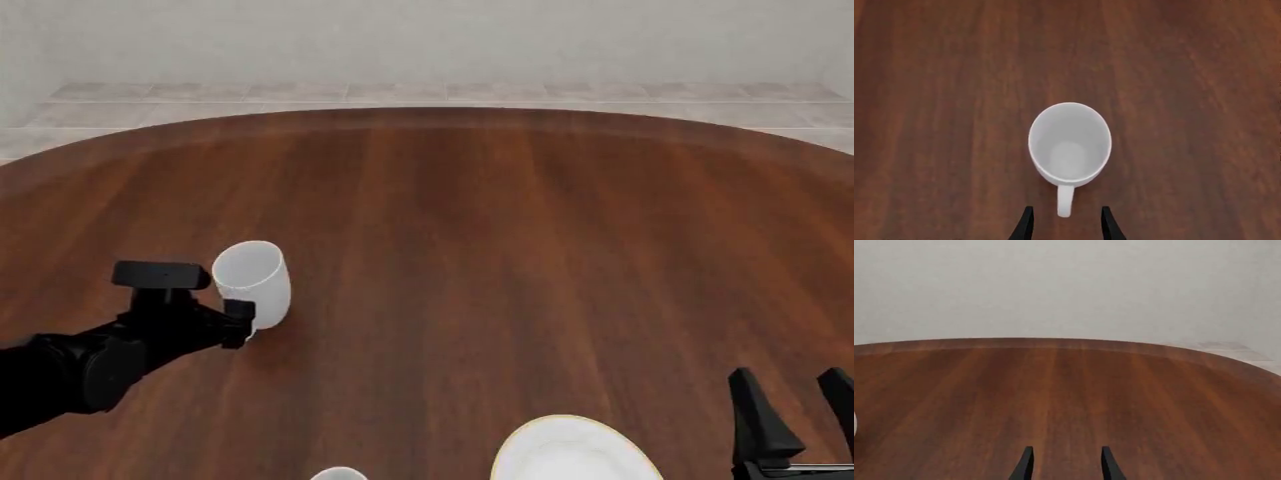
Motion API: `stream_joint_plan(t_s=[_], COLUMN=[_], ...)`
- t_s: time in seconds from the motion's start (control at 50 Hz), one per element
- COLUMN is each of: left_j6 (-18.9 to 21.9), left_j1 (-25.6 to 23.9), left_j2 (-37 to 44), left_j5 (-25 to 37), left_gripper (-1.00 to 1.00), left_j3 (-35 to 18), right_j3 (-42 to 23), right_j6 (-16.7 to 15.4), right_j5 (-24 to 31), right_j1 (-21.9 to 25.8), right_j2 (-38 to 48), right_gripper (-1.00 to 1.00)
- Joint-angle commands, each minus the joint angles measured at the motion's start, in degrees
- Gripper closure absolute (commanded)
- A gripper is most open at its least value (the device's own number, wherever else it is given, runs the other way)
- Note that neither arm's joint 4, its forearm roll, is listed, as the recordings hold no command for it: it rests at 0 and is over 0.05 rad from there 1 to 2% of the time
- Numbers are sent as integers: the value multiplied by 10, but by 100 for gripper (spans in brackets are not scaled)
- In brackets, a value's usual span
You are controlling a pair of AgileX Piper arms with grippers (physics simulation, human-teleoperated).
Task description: Put the white mug on the plate.
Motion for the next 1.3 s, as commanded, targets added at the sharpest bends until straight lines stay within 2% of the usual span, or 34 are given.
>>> stream_joint_plan(t_s=[0.02, 1.3], left_j6=[-20, -44], left_j1=[-13, -19], left_j2=[12, 109], left_j5=[1, -44], left_gripper=[-100, -100], left_j3=[-5, -13], right_j3=[0, 0], right_j6=[-1, -1], right_j5=[0, 0], right_j1=[0, 0], right_j2=[0, 0], right_gripper=[-100, -100])
